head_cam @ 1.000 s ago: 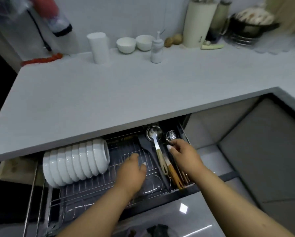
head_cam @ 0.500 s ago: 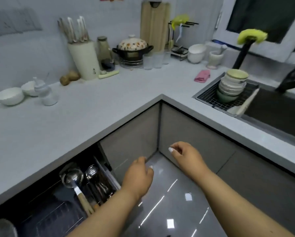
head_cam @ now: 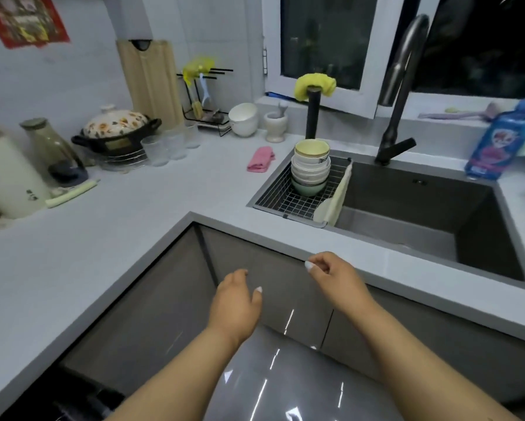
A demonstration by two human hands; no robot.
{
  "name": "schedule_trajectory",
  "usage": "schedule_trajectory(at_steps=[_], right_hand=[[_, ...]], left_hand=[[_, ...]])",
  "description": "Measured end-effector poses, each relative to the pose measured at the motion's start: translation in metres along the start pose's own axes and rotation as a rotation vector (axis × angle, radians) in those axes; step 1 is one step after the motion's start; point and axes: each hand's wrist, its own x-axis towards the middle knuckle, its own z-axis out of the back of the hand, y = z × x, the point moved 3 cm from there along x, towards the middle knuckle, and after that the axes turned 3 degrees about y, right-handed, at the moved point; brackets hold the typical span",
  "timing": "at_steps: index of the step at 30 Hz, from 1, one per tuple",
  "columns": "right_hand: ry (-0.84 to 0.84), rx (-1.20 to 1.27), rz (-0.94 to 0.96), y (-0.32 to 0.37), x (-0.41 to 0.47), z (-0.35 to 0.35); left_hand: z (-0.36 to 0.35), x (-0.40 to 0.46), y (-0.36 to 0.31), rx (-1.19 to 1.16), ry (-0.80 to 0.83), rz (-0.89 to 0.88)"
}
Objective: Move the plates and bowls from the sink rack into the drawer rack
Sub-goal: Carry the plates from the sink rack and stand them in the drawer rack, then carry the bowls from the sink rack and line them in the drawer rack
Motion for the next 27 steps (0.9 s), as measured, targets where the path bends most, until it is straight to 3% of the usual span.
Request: schedule_trajectory(at_steps=[8, 14, 24, 27], right_hand=[[-0.095, 0.005, -0.054, 0.007, 0.089, 0.029], [-0.148, 0.061, -0.12, 0.029, 0.192, 0.041], [-0.194, -0.018, -0.282, 0.034, 0.336, 0.054], [-0.199, -0.09, -0.324, 0.028, 0.369, 0.055]], left_hand=[[0.002, 0.119, -0.012, 0.038, -0.014, -0.09], [-0.006, 0.207, -0.01, 0.084, 0.076, -0.153], [-0.036, 0.323, 0.017, 0.333, 0.25, -0.274], [-0.039, 0.334, 0.028, 0.419, 0.21, -0.301]])
